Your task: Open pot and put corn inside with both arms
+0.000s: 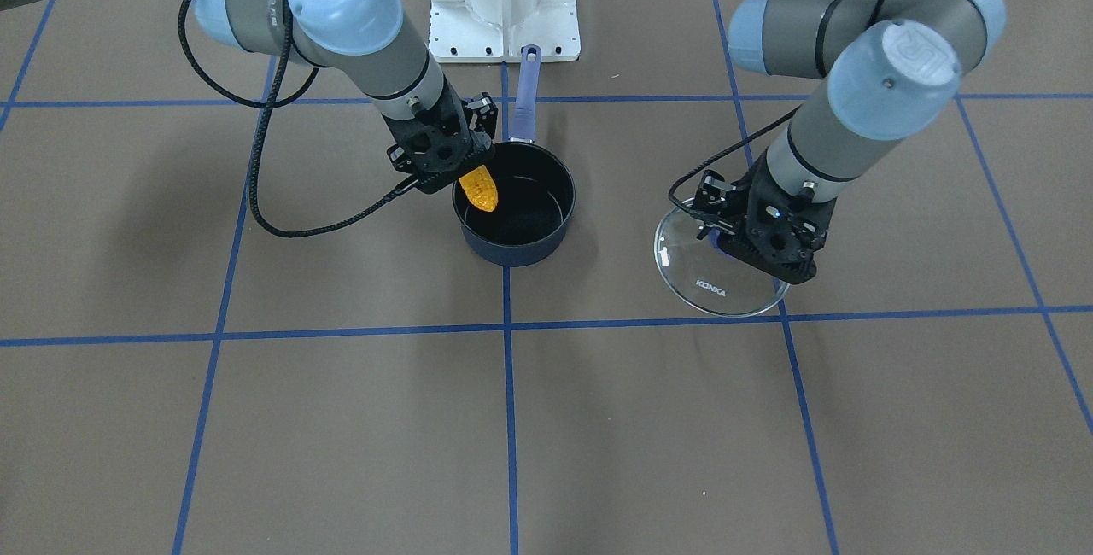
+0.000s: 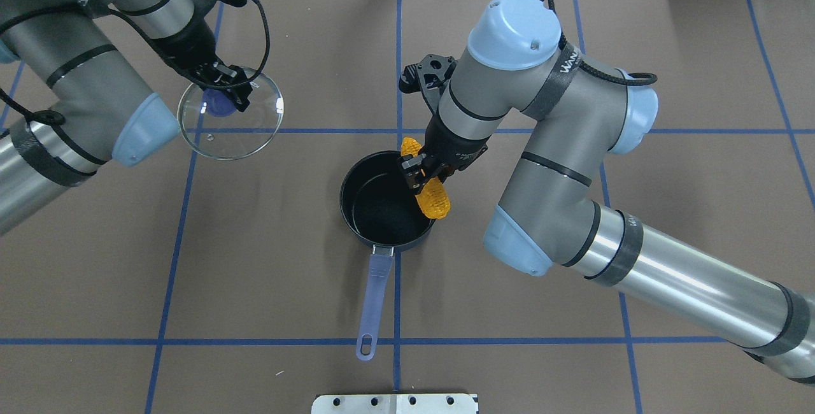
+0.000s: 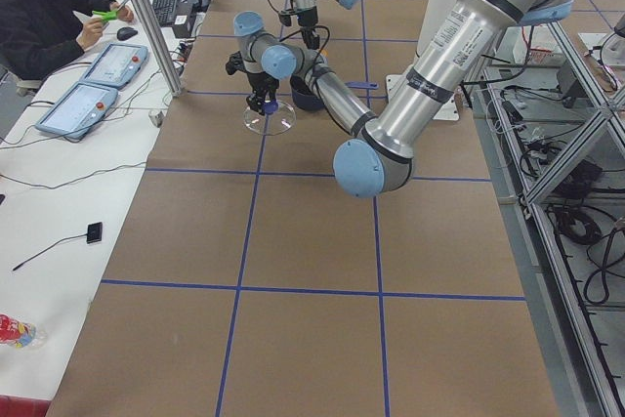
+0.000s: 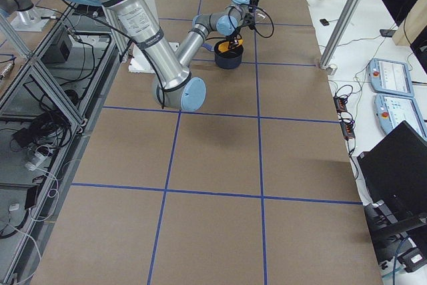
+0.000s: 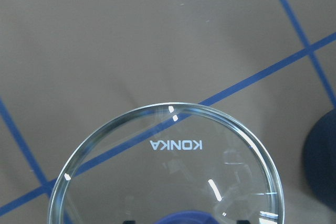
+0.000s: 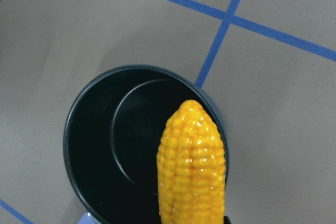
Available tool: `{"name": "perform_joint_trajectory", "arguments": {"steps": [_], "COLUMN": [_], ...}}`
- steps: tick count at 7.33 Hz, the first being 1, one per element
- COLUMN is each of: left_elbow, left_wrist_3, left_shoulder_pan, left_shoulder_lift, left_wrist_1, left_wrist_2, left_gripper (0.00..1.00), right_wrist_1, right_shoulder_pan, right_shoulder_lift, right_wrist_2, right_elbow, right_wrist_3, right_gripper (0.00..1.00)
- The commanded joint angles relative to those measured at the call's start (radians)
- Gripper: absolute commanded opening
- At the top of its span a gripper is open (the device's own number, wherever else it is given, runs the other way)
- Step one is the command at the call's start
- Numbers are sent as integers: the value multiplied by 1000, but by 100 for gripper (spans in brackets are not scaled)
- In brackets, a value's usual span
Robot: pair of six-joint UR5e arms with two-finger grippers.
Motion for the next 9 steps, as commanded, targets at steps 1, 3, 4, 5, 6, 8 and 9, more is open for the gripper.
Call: {"name": "perform_joint_trajectory", "arguments": {"steps": [1,3,4,5,6,8,9], "left_elbow": [7,9,9,9,9,35,85], "left_wrist_3": [140,160,166,192,212,214,211], "left_shoulder_pan": [-61,-66,-66,-66,-68,-66,-63], "left_shoulder_lift": [77,146,179,215,246,268,268], "left_wrist_1": [-1,-4,-18,-27,-27,-56,-123], "left_wrist_2": [-13,-16,-39,-48,-48,-48,-50], "left_gripper": [56,57,57,57,57,57,58], "right_wrist_1": [0,0,2,2,6,9,9], "right_shoulder_pan": [-36,-45,-47,-47,-47,-47,-47], "right_shoulder_lift": [45,46,47,47,47,47,47], "right_wrist_2": [-43,-46,-55,-58,-58,-56,-56], "right_elbow": [-43,-44,-42,-37,-36,-31,-30], "right_wrist_3": [1,0,1,1,45,109,107], "right_gripper": [37,48,99,100,100,100,100]}}
